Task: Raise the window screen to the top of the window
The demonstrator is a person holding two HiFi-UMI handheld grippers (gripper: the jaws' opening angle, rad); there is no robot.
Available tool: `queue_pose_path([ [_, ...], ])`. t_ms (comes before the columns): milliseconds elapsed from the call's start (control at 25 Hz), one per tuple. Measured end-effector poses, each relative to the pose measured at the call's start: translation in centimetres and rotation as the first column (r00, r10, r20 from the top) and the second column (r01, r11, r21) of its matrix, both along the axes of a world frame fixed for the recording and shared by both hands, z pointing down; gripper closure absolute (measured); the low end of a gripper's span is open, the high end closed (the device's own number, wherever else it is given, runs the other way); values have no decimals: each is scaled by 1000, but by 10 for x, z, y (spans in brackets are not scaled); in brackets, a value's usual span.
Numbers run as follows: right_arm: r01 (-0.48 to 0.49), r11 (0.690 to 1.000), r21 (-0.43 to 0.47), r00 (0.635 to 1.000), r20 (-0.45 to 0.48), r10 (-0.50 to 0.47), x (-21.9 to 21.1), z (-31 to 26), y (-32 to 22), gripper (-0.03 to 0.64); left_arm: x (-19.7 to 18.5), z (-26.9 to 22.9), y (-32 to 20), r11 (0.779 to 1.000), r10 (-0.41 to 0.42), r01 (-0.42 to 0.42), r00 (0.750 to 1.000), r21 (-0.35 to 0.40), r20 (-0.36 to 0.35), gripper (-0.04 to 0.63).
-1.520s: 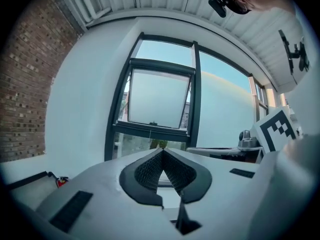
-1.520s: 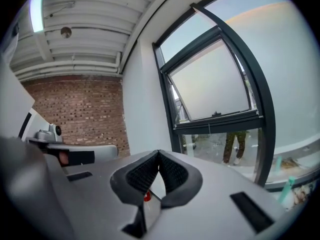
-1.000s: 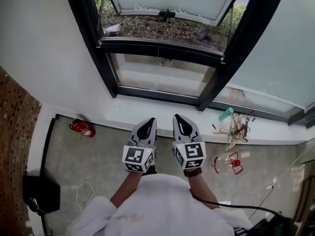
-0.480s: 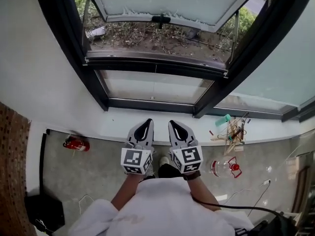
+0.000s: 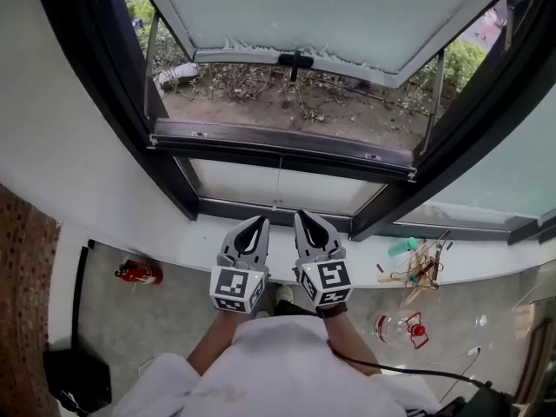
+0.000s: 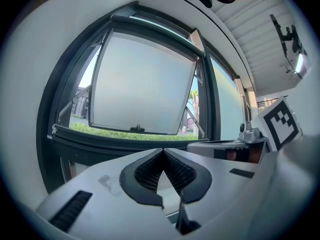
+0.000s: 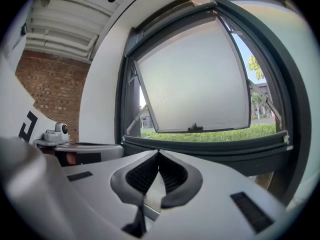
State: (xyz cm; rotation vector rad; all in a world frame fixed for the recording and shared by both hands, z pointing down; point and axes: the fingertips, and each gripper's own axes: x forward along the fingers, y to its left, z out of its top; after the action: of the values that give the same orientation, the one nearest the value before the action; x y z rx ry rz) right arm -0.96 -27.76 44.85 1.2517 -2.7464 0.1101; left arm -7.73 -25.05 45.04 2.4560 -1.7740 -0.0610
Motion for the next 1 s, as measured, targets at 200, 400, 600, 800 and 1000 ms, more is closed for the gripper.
queue_pose_path([
  [200,-21,1000,-4,1000,11,21,10,8,-52,614,4,-16,-56,1000,5,-8,994,24,112,595],
  [400,-43,999,-18,997,62,45,8,35,-83,614,-4,-1,-82,1000,15,-11,968,-15,250,595],
  [600,-77,996,-35,997,21,78,-11,54,-93,614,-29,21,-108,995,92,-70,918,-72,385,595],
  [800,-161,984,-76,987,0,162,-19,68,-117,614,-34,35,-141,979,180,-197,700,-55,691,584],
  [1000,-229,966,-116,972,29,234,-28,79,-122,614,-51,49,-160,965,185,-253,470,-69,863,515],
])
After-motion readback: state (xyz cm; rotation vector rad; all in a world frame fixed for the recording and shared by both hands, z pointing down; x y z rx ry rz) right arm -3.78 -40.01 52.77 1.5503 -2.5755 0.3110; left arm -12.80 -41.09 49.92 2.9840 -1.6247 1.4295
